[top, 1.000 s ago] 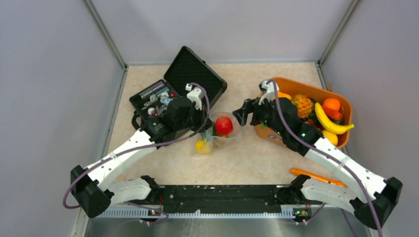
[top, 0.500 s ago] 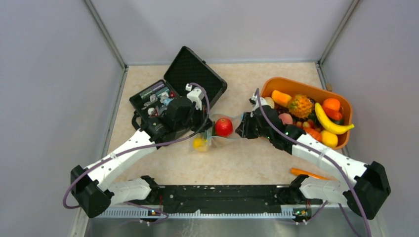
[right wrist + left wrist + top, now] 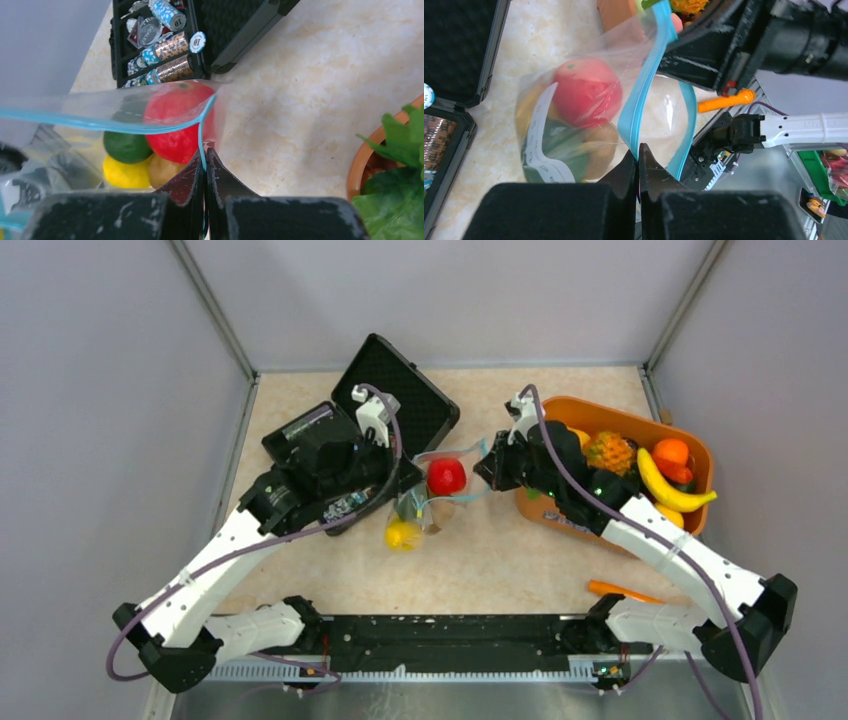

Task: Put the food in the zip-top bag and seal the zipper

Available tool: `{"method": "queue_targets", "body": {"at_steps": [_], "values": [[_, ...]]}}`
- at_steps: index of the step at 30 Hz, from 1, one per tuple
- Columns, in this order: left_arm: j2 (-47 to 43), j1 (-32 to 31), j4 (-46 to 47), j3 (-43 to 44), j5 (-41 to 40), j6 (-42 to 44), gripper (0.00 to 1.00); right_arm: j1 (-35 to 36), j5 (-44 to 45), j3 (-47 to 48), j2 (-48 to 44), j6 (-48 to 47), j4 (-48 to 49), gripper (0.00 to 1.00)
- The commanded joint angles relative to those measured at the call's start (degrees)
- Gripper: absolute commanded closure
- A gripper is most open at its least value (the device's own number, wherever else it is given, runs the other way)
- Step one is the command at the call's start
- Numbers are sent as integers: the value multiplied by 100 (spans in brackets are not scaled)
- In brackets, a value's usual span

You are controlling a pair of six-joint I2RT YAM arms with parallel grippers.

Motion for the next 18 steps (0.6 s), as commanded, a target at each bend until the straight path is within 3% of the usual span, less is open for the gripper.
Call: {"method": "queue_targets", "body": {"at_steps": [1,3,7,13,14,16,18], "values": [[-60,-2,-519,105,-58,223,100,-18,517,875,647,-400,-725,100],[118,-2,-776,105,-111,394,100,-18,565,867,727,-391,-572,100],[441,-2,-984,-10,-325,538,100,-27,-533,457,775,-515,449,100],[601,-3,54,-830,-156,183,100,-26,371,361,995,-564,-208,91],[613,-4,273,-944,-73,61,100,-31,448,314,945,-603,-306,86],[652,-2,614,-1069,67,-97,100,-38,593,234,780,-656,-458,48],[690,-2,840,-1100,90,-208,100,-59,789,211,526,-670,-626,33]]}}
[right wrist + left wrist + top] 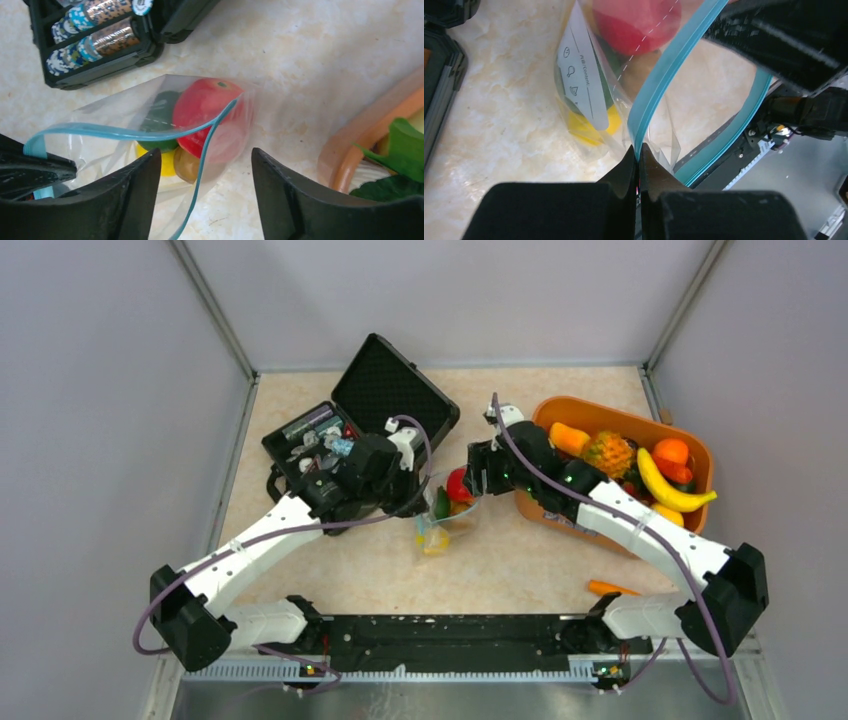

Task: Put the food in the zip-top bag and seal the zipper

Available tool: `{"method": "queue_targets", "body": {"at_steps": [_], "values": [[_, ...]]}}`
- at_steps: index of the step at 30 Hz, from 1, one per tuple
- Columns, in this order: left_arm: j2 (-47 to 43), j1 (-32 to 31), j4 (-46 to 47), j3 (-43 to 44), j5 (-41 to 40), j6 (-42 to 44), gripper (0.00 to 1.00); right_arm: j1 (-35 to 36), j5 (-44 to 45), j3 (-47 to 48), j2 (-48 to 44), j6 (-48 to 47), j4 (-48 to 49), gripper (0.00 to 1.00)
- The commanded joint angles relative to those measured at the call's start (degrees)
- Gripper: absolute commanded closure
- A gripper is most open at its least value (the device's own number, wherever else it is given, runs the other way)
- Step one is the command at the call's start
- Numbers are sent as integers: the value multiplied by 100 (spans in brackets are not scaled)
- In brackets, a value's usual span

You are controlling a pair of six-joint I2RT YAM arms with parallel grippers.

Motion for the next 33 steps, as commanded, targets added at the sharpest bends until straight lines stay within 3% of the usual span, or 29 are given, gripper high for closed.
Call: {"method": "queue_targets", "body": {"at_steps": [1,7,11,13,18,23,27,29,33], "values": [[54,3,1003,-33,176,-311,100,-54,543,-32,-586,-149,-363,29],[-38,11,1055,118,-153,-134,100,-89,735,141,-1711,-412,-492,24],[-134,9,1059,94,-186,-79,100,-321,2494,142,-2345,-549,-665,14],[-194,11,1156,30,-119,-79,100,-841,2836,277,-2391,-602,-946,13],[-305,11,1293,-67,-57,-60,100,-3132,2054,556,-2152,-659,-1288,13],[-308,16,1382,-139,93,0,100,-4820,1343,736,-1646,-579,-1292,14],[-329,20,1375,-166,135,114,100,-5449,1206,1047,-1062,-448,-1377,14],[-354,20,1334,-171,97,156,100,-5494,1450,1225,-794,-437,-1647,13],[-420,26,1302,-183,-30,206,100,-5489,1016,924,-734,-835,-1623,15]]}}
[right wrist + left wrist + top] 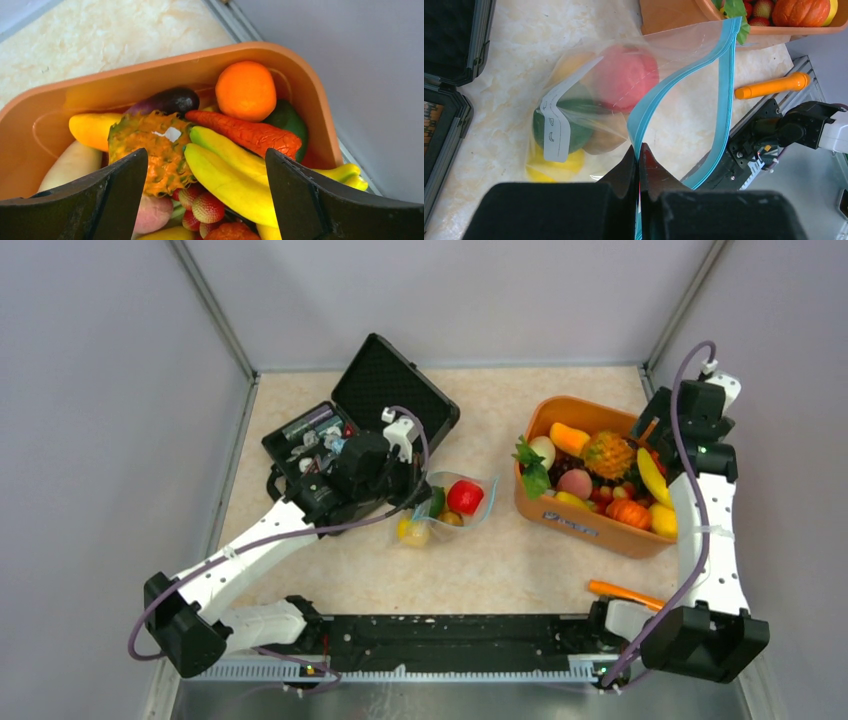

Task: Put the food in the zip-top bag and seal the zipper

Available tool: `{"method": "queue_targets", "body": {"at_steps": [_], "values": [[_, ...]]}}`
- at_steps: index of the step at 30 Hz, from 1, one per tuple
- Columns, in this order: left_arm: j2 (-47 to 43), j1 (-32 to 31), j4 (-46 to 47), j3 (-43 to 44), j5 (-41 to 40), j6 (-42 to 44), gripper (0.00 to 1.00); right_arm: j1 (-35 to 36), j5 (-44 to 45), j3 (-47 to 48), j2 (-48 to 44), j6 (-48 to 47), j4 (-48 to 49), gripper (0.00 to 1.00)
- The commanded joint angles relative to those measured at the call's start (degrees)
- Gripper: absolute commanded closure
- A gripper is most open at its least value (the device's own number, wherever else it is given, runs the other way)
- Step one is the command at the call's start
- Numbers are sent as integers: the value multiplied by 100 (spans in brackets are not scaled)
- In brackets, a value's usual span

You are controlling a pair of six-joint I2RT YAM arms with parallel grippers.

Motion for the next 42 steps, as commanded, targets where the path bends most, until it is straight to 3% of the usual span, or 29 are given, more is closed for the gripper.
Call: {"method": "queue_targets", "body": {"at_steps": [1,8,11,15,19,24,27,30,37,42], "values": [[-240,27,302,-41,-54,165,100,-55,-469,-36,-24,-257,-154,16],[-273,35,287,-24,33,286,100,-51,14,-79,518,-474,-311,17],[-276,35,253,-16,52,382,100,-53,-38,-130,866,-463,-290,23],[-312,36,194,-11,44,395,100,-47,-347,-228,1169,-488,-221,46],[-417,36,194,-90,-13,306,100,71,-1225,-179,965,-328,1,70],[-452,33,188,-121,-55,256,100,918,-1997,-250,547,193,561,82],[-445,36,163,-91,-34,247,100,1552,-2075,-361,609,459,854,77],[-438,34,133,-71,10,244,100,1634,-2169,-479,874,504,926,70],[-406,36,104,-90,56,195,100,1625,-1829,-323,681,145,738,30],[-295,31,188,-66,54,190,100,1585,-1364,5,228,-10,784,24]]}}
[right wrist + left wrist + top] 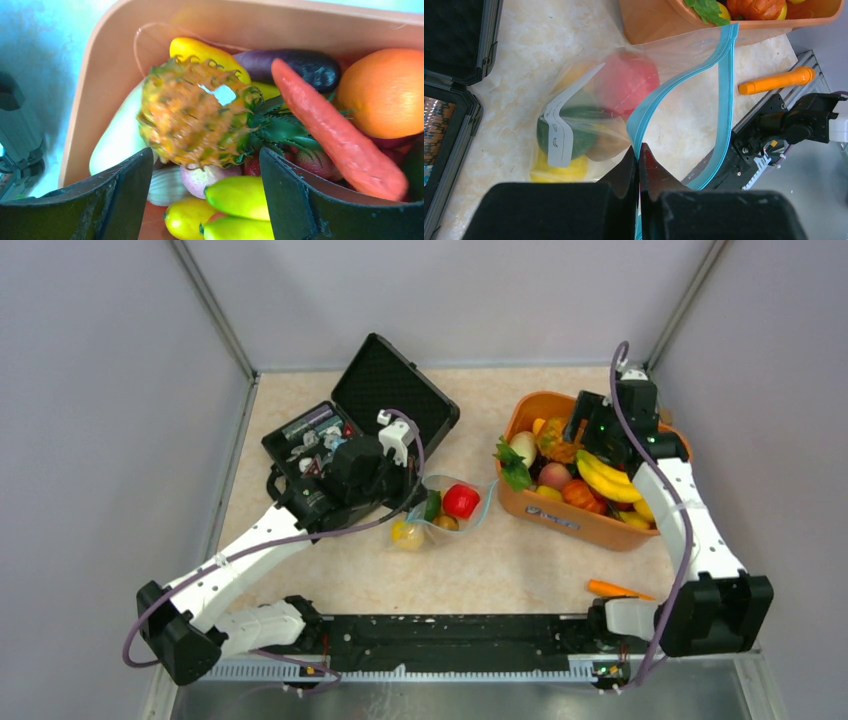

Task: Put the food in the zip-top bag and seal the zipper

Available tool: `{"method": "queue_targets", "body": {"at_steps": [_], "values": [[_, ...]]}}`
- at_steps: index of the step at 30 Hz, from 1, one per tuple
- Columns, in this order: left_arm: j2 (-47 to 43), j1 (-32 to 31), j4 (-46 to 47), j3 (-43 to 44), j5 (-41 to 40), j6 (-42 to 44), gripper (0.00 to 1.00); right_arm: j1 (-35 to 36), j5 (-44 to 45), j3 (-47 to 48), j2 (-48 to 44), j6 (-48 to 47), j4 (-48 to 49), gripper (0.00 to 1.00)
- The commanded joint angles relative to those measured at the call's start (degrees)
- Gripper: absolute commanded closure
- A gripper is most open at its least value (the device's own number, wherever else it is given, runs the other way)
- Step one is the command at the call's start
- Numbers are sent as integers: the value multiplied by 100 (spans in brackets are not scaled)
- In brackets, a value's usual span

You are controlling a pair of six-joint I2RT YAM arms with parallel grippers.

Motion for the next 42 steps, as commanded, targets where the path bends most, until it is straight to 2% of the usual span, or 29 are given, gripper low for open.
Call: {"method": "queue_targets", "body": {"at_steps": [1,5,7,9,15,21,24,28,31,34,37,42], "values": [[19,31,259,79,80,-15,100,-56,506,464,-567,-172,149,23],[53,31,216,133,24,62,100,-732,940,411,-631,-123,-8,21],[43,29,220,108,-29,86,100,-1263,421,271,-570,-188,77,21],[54,31,222,105,-44,126,100,-1469,179,236,-362,-407,63,23],[98,40,199,131,-68,218,100,-1477,-55,349,494,-1203,194,32],[124,47,135,165,-12,256,100,-1464,-164,470,945,-1597,467,34],[113,48,95,150,-10,244,100,-1457,-130,460,973,-1756,542,42],[146,49,150,143,39,223,100,-1421,-591,452,837,-2019,455,32],[173,49,157,162,79,221,100,-1350,-616,230,718,-2140,654,32],[171,49,147,171,116,222,100,-1299,-260,226,898,-2205,534,37],[160,49,196,109,115,204,100,-1251,96,378,1067,-2058,476,48],[161,49,181,105,160,179,100,-986,-107,324,1057,-2269,461,48]]}}
